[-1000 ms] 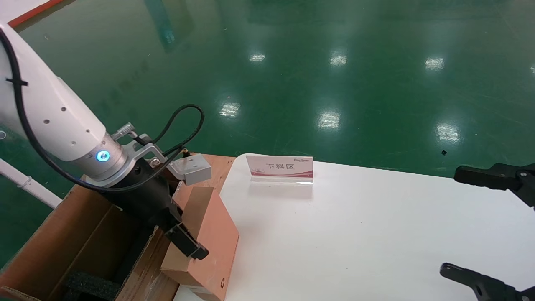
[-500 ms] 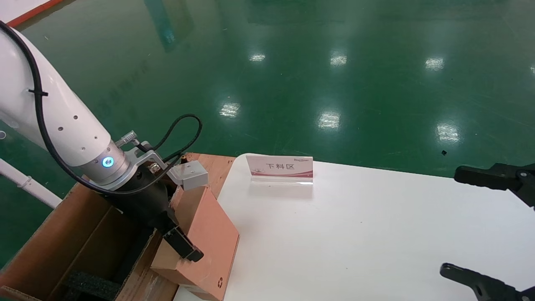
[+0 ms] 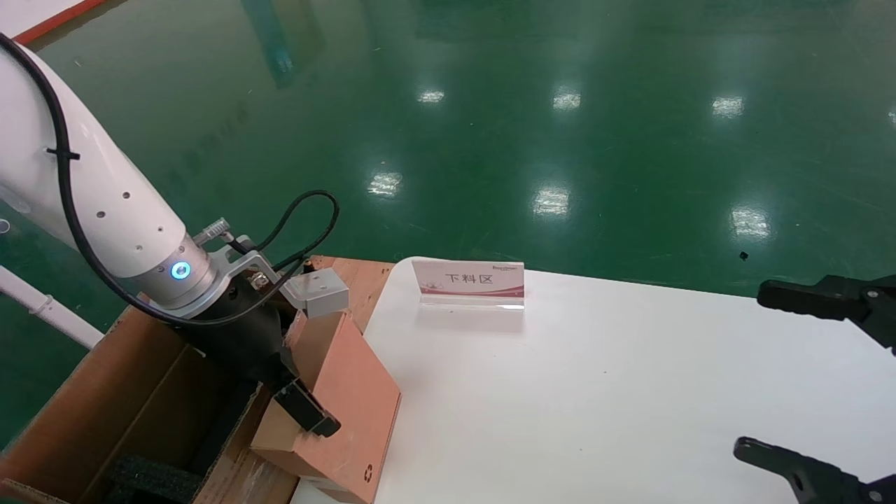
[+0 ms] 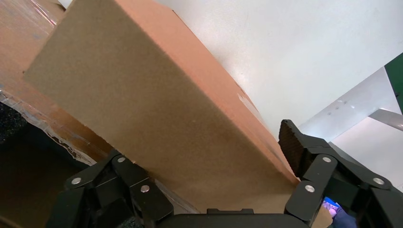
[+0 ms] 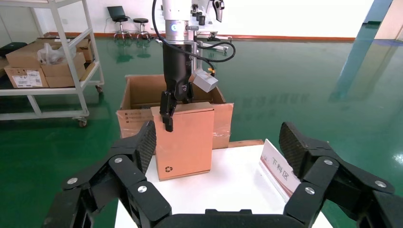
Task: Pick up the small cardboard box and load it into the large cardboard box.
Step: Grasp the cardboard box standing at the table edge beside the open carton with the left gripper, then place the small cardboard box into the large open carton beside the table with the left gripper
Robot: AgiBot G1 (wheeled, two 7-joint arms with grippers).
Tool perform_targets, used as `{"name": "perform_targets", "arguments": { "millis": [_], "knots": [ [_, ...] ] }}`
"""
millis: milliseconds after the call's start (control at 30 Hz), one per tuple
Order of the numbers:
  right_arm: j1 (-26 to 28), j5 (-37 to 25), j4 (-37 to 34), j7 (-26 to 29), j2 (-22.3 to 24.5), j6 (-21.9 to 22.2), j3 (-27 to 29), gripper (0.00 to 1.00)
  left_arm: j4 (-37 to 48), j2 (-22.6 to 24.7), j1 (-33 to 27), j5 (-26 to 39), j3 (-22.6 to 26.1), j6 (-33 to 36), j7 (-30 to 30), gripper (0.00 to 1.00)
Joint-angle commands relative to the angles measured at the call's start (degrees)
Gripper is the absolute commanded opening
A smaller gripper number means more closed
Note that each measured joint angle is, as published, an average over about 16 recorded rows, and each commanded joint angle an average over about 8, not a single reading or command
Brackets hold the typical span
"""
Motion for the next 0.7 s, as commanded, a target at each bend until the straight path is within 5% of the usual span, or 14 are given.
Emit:
{"name": "perform_targets", "arguments": {
  "millis": [33,700],
  "knots": [
    [0.0,0.0,0.0,0.0,0.0,0.0,0.0,0.0,-0.04,0.01,-0.04,0.03,0.01,0.01,-0.03,0.0],
    [0.0,0.0,0.0,0.0,0.0,0.0,0.0,0.0,-0.16,0.07,-0.15,0.16,0.07,0.06,-0.09,0.0]
  ]
}}
